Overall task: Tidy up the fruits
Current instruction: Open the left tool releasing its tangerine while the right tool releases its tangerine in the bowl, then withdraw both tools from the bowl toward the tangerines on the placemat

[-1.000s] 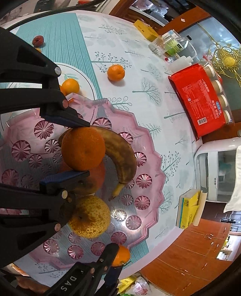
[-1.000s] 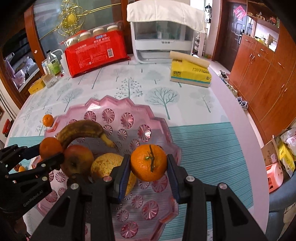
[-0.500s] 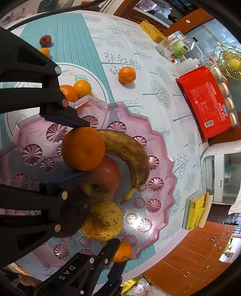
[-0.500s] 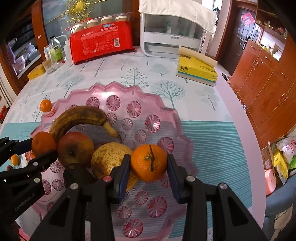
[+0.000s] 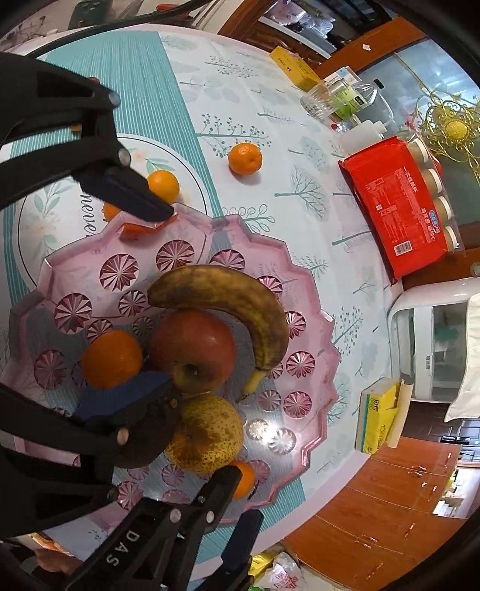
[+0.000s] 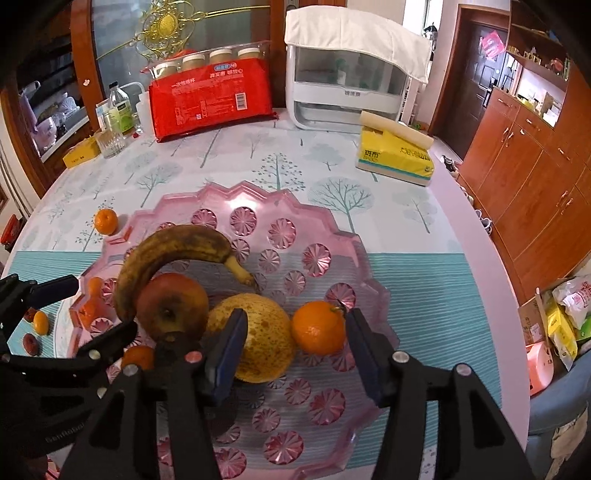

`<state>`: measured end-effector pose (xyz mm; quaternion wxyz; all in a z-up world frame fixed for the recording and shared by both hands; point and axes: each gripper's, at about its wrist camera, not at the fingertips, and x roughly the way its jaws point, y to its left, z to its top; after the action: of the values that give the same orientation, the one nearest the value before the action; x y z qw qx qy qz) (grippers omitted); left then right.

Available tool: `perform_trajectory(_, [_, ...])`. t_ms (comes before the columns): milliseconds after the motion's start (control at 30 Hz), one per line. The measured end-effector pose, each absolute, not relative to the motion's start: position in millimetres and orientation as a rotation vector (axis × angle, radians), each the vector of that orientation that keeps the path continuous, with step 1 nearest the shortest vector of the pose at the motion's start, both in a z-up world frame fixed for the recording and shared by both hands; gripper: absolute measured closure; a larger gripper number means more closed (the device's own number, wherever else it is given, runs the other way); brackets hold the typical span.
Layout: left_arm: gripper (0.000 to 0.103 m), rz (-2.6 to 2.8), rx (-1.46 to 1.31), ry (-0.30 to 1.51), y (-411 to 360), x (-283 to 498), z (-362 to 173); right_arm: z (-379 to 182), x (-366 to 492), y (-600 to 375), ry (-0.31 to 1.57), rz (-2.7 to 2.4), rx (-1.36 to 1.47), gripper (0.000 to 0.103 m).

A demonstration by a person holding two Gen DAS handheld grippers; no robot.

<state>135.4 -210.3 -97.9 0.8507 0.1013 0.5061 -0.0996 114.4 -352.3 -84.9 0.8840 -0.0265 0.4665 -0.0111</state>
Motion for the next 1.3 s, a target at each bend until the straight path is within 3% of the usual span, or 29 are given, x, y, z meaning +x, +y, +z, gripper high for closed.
perform_trajectory(100, [0.013, -0.217, 0.184, 1.073, -206.2, 134.9, -95.5, -83.0, 112.7, -348.9, 0.967, -0.017, -0.057, 0.047])
perform_trajectory(1300, [0.012, -0.302, 0.108, 0.996, -174.7, 110.1, -54.5, -55.9, 78.8, -331.5, 0.948, -0.06, 0.03, 0.047])
